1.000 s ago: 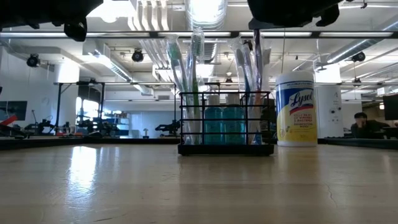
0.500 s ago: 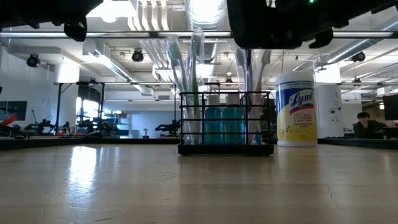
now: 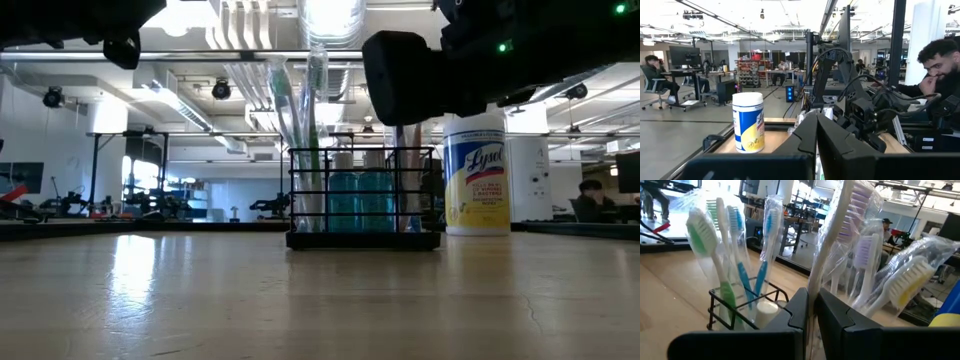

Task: Pick & Place toothbrushing station
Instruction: Put the purple toothbrush into the black mesh organizer

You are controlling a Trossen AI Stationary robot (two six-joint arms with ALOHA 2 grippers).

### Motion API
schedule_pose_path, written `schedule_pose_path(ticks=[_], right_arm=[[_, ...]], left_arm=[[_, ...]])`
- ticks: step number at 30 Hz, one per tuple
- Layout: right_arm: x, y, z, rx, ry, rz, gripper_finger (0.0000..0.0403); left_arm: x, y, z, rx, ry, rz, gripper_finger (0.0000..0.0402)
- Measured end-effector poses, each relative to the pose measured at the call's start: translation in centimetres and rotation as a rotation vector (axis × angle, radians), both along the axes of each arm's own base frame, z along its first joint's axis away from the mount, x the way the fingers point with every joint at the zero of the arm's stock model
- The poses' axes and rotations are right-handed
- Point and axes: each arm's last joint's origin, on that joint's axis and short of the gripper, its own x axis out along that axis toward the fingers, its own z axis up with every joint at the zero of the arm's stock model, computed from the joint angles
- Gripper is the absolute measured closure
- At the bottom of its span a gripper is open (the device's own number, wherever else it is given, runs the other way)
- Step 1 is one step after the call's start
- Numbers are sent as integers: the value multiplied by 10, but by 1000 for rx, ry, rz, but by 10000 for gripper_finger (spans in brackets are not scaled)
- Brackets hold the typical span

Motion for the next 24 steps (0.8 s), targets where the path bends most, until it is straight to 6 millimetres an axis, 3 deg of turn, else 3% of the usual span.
schedule_pose_path(ticks=[9, 16, 24], right_arm=[[0, 0, -3, -17, 52, 27, 372], [1, 1, 10, 31, 42, 109, 320], [-2, -1, 17, 30, -24, 30, 262]], left_arm=[[0, 0, -2, -5, 5, -1, 392], [0, 0, -2, -13, 3, -2, 391], [0, 0, -2, -8, 3, -1, 388]])
